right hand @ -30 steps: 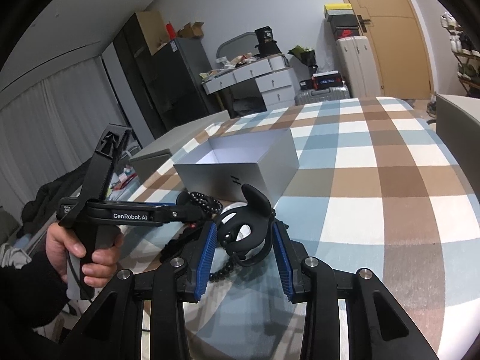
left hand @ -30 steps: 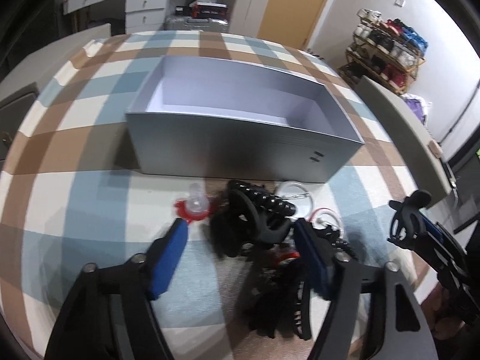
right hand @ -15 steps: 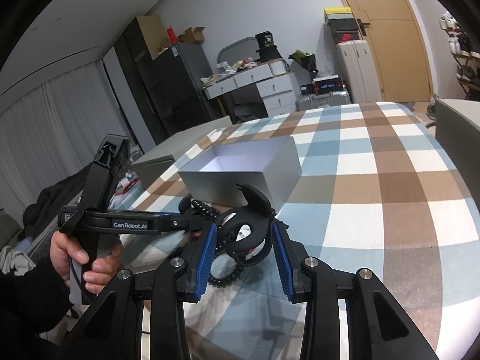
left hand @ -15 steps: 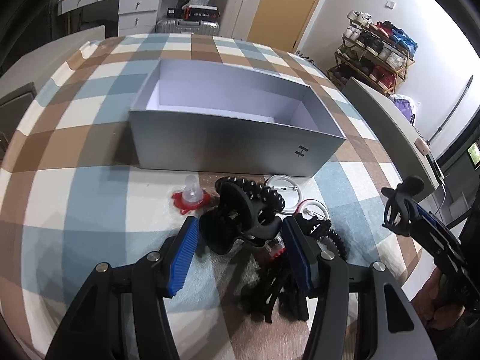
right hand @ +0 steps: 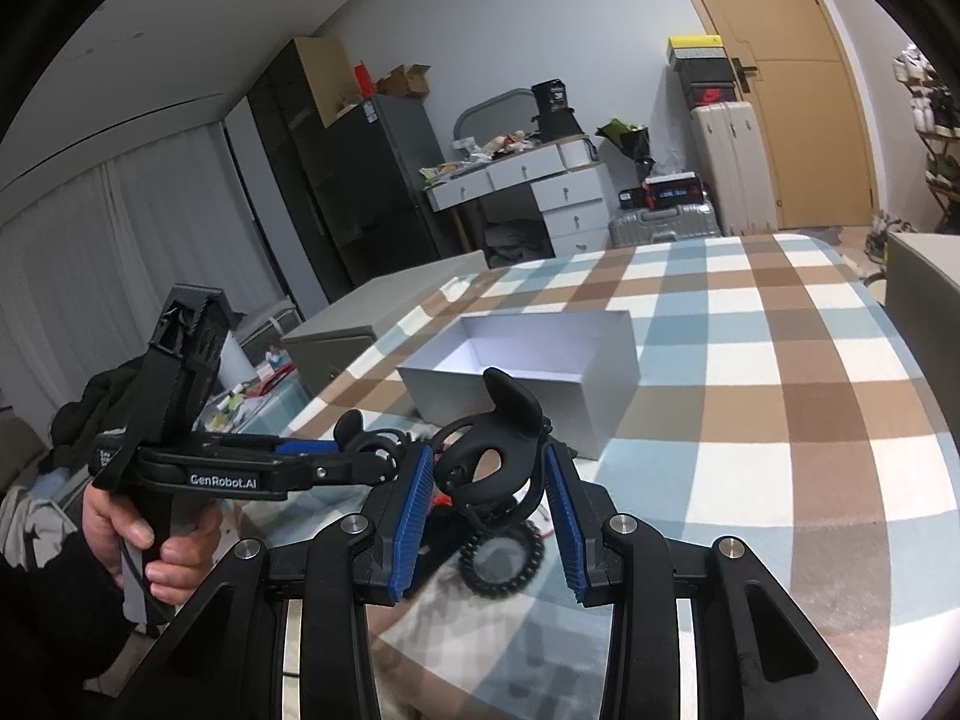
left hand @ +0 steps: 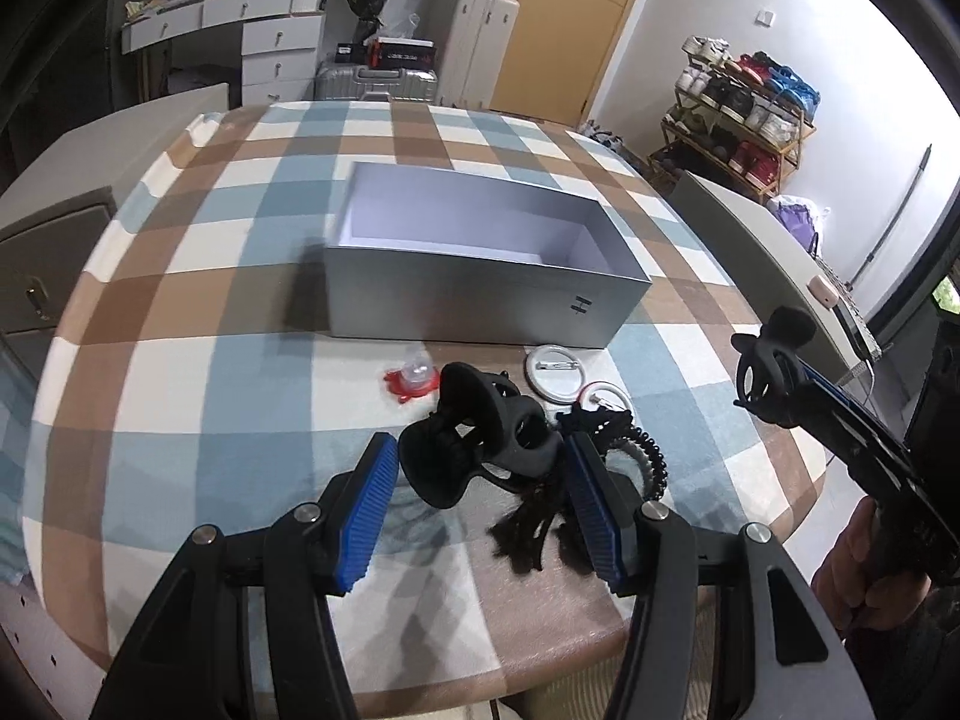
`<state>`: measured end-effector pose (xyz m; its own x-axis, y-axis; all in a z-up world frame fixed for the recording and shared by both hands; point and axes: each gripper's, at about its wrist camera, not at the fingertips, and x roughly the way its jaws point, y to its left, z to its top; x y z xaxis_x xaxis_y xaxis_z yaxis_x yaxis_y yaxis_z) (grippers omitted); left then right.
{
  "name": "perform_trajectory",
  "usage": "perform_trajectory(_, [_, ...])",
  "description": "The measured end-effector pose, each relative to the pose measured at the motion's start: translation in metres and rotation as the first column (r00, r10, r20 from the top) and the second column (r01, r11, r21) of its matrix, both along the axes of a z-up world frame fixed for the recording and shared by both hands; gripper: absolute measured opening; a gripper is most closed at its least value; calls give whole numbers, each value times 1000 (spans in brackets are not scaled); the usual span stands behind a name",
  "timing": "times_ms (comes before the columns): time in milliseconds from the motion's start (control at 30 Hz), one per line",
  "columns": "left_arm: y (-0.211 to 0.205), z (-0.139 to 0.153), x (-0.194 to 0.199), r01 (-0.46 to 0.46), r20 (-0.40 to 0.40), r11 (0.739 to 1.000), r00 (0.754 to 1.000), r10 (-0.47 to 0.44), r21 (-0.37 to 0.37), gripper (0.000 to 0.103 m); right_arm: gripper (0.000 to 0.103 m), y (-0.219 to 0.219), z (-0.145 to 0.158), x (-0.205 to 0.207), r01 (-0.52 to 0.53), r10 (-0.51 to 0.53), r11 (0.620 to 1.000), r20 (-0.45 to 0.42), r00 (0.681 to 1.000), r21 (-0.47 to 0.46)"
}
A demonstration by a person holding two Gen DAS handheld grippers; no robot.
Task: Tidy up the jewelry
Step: 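Carry the black claw clip into the grey box and open the right gripper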
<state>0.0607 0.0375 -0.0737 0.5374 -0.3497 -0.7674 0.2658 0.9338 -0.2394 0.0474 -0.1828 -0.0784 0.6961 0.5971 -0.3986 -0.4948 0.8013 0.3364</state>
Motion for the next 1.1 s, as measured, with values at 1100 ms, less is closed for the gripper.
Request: perform_trajectory(1100, [-16, 26, 109, 76, 73, 995, 995, -71, -71, 52, 37, 39, 15, 135, -55, 51, 998, -100, 994, -33])
